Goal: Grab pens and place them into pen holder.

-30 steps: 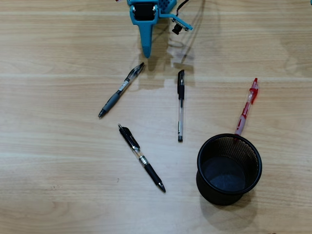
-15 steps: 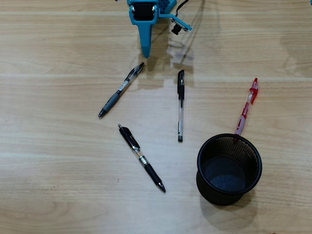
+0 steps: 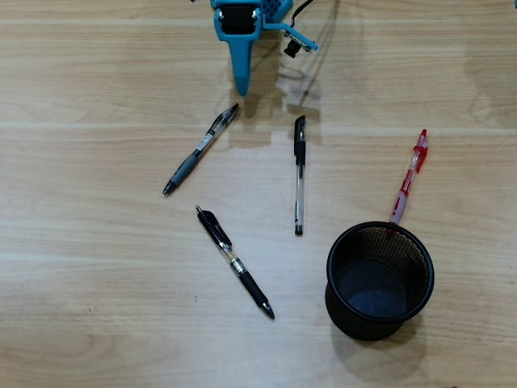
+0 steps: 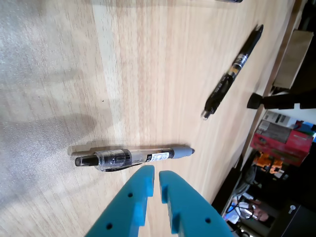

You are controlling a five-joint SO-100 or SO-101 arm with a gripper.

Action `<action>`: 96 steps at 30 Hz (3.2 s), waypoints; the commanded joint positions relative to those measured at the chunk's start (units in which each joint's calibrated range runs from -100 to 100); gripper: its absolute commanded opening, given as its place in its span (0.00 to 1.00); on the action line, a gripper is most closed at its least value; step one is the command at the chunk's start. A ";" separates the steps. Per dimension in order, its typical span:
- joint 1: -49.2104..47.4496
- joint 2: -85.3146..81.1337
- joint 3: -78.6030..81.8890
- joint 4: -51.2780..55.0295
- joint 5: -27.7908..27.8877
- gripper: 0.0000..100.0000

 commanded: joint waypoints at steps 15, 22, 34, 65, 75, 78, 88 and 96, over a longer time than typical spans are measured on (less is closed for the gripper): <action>1.35 25.43 -31.20 0.15 -0.62 0.02; -0.19 38.87 -38.86 3.33 -11.69 0.02; -0.01 40.21 -50.22 19.35 -34.09 0.02; 1.71 92.38 -89.87 23.31 -56.44 0.02; 8.80 111.86 -119.07 43.37 -56.50 0.02; 10.43 113.38 -119.07 43.37 -56.60 0.02; 13.06 119.93 -119.89 43.20 -56.70 0.04; 13.15 121.86 -119.62 40.79 -56.75 0.23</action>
